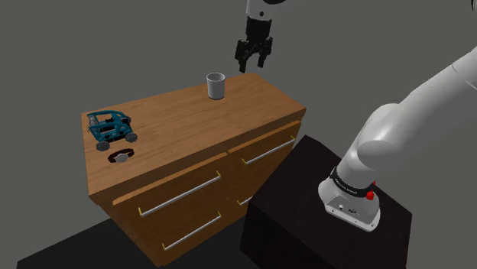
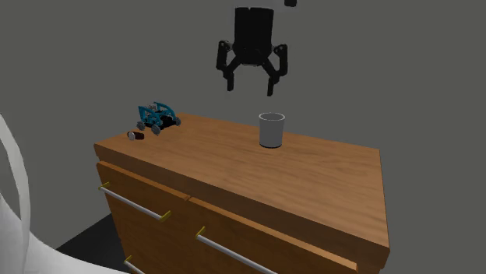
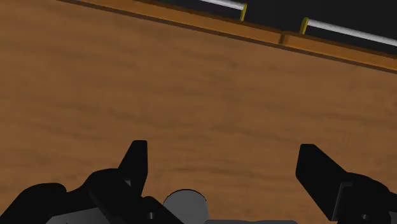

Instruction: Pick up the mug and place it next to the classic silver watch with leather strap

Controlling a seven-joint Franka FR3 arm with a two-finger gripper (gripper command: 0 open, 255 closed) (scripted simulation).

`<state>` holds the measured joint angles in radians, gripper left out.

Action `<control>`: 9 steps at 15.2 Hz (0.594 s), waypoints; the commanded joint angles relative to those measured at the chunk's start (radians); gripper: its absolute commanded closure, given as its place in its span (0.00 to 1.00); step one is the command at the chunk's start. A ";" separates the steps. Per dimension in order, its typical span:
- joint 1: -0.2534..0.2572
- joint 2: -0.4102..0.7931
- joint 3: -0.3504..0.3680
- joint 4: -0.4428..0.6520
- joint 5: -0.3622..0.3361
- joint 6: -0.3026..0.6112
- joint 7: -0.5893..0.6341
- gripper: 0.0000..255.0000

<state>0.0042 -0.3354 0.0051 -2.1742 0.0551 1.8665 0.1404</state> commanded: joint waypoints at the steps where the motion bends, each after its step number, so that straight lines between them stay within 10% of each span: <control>1: -0.002 0.076 0.006 0.034 -0.013 0.048 0.008 0.00; 9: 0.002 0.370 0.027 0.234 -0.078 0.159 0.069 0.00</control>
<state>0.0034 -0.0004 0.0288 -1.9647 -0.0137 2.0135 0.1974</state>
